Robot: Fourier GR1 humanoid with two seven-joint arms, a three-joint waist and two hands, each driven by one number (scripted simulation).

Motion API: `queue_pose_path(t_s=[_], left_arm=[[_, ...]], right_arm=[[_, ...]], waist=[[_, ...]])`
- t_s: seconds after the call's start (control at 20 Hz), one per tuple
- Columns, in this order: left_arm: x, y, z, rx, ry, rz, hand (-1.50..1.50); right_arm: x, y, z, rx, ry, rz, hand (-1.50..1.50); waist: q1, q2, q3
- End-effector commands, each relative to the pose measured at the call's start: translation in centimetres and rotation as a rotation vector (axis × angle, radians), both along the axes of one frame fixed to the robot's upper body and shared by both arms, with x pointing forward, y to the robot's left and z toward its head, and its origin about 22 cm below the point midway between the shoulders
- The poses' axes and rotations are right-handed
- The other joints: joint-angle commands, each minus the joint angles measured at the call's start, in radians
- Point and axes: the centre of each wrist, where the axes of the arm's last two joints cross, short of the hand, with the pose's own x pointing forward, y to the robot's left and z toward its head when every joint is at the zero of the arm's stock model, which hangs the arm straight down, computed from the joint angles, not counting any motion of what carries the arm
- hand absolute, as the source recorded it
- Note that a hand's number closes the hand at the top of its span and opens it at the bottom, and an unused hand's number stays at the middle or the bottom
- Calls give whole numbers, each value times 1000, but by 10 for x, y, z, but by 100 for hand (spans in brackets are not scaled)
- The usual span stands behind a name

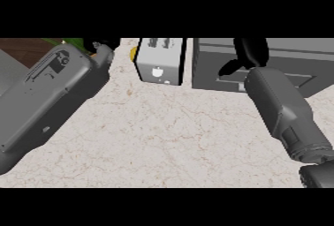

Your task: Pick up the can, place it into the drawer and close the drawer

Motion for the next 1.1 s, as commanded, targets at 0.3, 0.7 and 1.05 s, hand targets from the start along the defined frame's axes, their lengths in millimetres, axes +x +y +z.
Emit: queue_pose_path(t_s=[0.3,0.7,1.05], left_arm=[[-10,8,1,23,1,-24,-150],[-14,10,-6,9,1,-25,-150],[-18,14,1,7,7,-30,-150]], right_arm=[[19,-1,56,30,-20,13,-150],[16,38,42,567,109,163,-150],[21,15,57,712,94,214,-150]], waist=[[26,1,-3],[20,-1,0],[8,-2,-3]])
